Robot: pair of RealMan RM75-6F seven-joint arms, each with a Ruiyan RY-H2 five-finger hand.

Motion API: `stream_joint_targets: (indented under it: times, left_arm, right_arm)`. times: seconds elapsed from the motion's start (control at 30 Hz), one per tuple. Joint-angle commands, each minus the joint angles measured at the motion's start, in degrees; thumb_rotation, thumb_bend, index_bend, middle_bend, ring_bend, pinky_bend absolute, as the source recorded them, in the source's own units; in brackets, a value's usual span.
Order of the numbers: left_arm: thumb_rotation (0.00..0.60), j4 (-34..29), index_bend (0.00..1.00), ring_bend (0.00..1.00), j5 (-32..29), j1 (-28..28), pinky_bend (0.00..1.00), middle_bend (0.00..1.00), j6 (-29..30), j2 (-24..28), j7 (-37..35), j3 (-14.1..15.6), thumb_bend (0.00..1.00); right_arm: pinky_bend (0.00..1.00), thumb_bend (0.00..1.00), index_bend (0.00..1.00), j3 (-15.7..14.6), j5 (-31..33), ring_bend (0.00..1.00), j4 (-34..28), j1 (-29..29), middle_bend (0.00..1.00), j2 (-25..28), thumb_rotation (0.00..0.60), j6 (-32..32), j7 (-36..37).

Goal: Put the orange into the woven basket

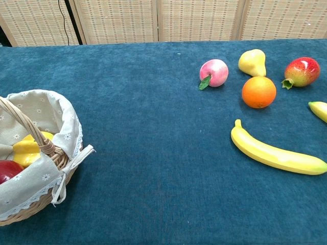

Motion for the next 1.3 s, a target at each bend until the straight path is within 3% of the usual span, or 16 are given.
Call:
stream_joint_targets:
  times: [0.03, 0.47, 0.77, 0.97, 1.3]
  left_arm:
    - [0.6, -0.02, 0.0, 0.0, -0.06, 0.01, 0.0, 0.0, 0.01, 0.03, 0.02, -0.02, 0.02]
    - [0.6, 0.53, 0.0, 0.0, -0.35, -0.06, 0.0, 0.0, -0.1, 0.37, -1.52, -0.17, 0.02]
    - [0.6, 0.25, 0.0, 0.0, 0.44, 0.14, 0.0, 0.0, 0.39, 0.68, -1.99, 0.03, 0.02]
    - [0.6, 0.14, 0.0, 0.0, 0.43, 0.06, 0.0, 0.0, 0.14, 0.63, -1.77, 0.11, 0.02]
    - [0.6, 0.12, 0.0, 0.0, 0.76, 0.1, 0.0, 0.0, 0.21, 0.77, -2.11, 0.21, 0.02]
  right_arm:
    - [0.0, 0.0, 0.09, -0.01, 0.0, 0.01, -0.01, 0.03, 0.04, -0.03, 0.6, -0.1, -0.12]
    - [0.0, 0.0, 0.08, -0.17, -0.79, 0.01, -0.14, 1.74, 0.04, -1.43, 0.6, -2.52, -1.61]
    - [0.0, 0.0, 0.06, 0.23, -1.38, 0.01, -2.1, 6.2, 0.04, -3.08, 0.6, -8.85, -4.66]
    - [0.0, 0.0, 0.06, 2.75, 1.91, 0.01, -1.45, 11.76, 0.04, -6.3, 0.6, -16.05, -6.1]
    - [0.0, 0.0, 0.08, 6.49, 9.16, 0.01, 6.2, 19.78, 0.04, -12.62, 0.6, -26.11, -3.51]
